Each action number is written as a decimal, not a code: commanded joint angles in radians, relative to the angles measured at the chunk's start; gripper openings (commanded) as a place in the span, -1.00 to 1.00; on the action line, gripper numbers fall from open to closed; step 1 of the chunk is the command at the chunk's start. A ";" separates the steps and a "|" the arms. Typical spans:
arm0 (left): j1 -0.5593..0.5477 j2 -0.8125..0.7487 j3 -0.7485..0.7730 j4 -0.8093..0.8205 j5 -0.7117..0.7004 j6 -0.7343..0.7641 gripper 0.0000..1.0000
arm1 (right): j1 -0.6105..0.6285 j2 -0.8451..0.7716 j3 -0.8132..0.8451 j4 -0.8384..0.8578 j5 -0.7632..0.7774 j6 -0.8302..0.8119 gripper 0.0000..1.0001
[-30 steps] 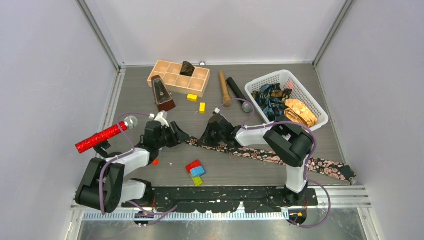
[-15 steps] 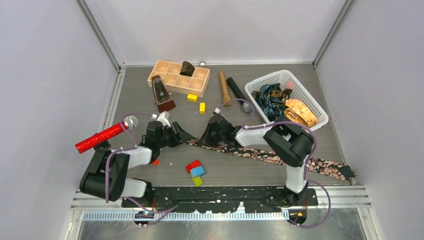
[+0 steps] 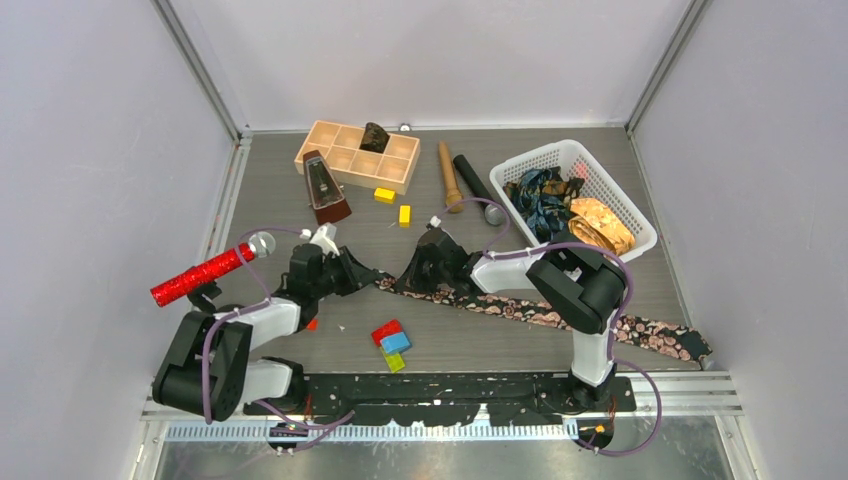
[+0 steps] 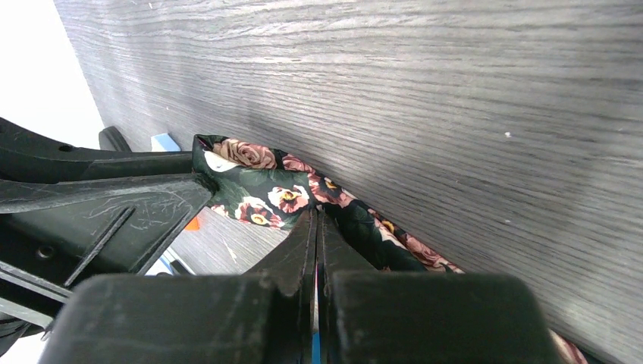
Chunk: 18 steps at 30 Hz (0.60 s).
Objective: Roll the ties
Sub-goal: Roll the tie at the center of the board.
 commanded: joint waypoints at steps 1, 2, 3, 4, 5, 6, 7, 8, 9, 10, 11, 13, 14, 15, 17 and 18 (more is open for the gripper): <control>0.002 -0.016 0.016 0.006 -0.010 0.009 -0.61 | -0.003 0.030 -0.023 -0.033 0.030 -0.007 -0.99; 0.002 -0.013 0.018 0.008 -0.009 0.009 -0.65 | -0.003 0.030 -0.023 -0.033 0.030 -0.006 -1.00; 0.002 -0.011 0.019 0.012 -0.007 0.009 -0.69 | -0.003 0.030 -0.023 -0.032 0.030 -0.006 -0.99; 0.002 -0.007 0.020 0.013 -0.005 0.009 -0.73 | -0.003 0.029 -0.023 -0.032 0.029 -0.005 -0.99; 0.002 -0.006 0.021 0.014 -0.003 0.009 -0.78 | -0.003 0.029 -0.024 -0.031 0.030 -0.005 -0.99; 0.002 -0.005 0.022 0.016 -0.002 0.009 -0.82 | -0.003 0.029 -0.024 -0.031 0.030 -0.004 -0.99; 0.002 -0.006 0.022 0.016 -0.002 0.009 -0.87 | -0.003 0.029 -0.023 -0.031 0.030 -0.004 -0.99; 0.002 -0.007 0.022 0.017 0.000 0.010 -0.90 | -0.003 0.029 -0.023 -0.031 0.031 -0.005 -0.99; 0.002 -0.012 0.022 0.016 0.001 0.012 -0.94 | -0.002 0.029 -0.023 -0.031 0.031 -0.004 -0.99; 0.002 -0.017 0.023 0.015 0.003 0.013 -0.97 | -0.003 0.030 -0.023 -0.031 0.030 -0.003 -0.99; 0.002 -0.026 0.024 0.013 0.005 0.015 -0.99 | -0.003 0.031 -0.023 -0.031 0.029 -0.001 -0.99; 0.002 -0.045 0.028 0.005 0.008 0.020 -1.00 | -0.003 0.033 -0.023 -0.032 0.028 0.001 -0.99; 0.002 -0.056 0.030 0.001 0.008 0.026 -1.00 | -0.003 0.034 -0.023 -0.033 0.029 0.002 -0.99; 0.002 -0.065 0.032 -0.001 0.011 0.033 -1.00 | -0.003 0.034 -0.023 -0.033 0.029 0.003 -1.00; 0.002 -0.081 0.034 -0.002 0.016 0.046 -1.00 | -0.003 0.038 -0.023 -0.034 0.029 0.005 -1.00; 0.000 -0.087 0.035 -0.001 0.023 0.052 -1.00 | -0.003 0.039 -0.022 -0.035 0.028 0.005 -1.00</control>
